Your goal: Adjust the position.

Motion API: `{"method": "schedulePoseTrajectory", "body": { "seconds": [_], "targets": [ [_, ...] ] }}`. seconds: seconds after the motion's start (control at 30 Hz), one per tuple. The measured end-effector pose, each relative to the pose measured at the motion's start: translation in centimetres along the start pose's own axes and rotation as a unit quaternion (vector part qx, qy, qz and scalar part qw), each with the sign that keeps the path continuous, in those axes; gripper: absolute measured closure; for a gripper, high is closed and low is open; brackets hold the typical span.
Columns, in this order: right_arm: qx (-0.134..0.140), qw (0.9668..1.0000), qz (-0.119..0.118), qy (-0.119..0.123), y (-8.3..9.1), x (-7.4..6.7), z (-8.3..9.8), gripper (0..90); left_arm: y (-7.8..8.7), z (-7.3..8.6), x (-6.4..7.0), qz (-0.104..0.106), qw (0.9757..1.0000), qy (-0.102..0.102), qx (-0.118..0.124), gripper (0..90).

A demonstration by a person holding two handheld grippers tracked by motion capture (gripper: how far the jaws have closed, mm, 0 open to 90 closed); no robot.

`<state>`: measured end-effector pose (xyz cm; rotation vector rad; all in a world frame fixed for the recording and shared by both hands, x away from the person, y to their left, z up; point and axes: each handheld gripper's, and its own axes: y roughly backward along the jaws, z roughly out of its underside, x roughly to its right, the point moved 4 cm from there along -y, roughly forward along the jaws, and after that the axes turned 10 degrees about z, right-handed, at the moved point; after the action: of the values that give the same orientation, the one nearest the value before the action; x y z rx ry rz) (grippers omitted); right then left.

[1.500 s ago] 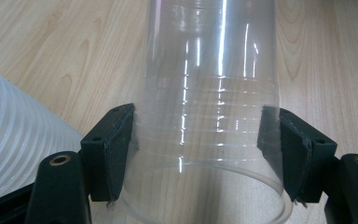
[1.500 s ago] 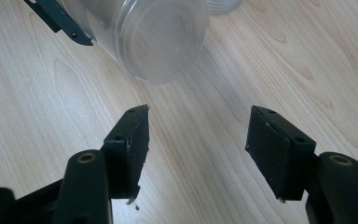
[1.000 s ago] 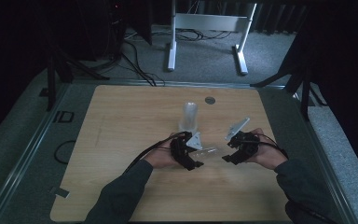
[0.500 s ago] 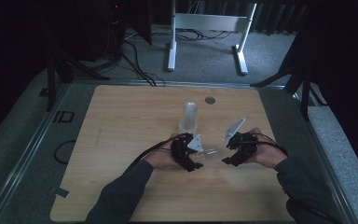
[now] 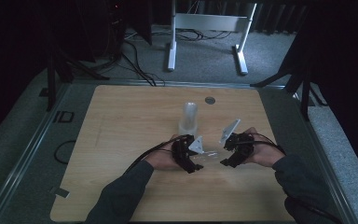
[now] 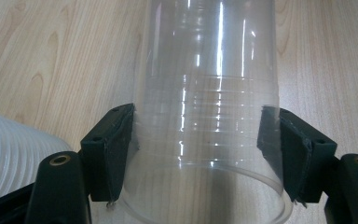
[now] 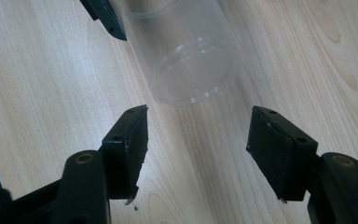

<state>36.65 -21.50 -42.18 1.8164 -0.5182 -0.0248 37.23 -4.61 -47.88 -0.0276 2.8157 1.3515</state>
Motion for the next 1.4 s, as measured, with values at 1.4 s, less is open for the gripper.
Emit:
{"method": "schedulePoseTrajectory", "body": {
  "seconds": [1.4],
  "targets": [
    [-0.024,0.9981,-0.031,0.047,-1.7,-1.7,-1.7,36.1,-0.4,-1.3,1.7,-0.043,0.9966,-0.065,-0.027,28.7]
  ]
}}
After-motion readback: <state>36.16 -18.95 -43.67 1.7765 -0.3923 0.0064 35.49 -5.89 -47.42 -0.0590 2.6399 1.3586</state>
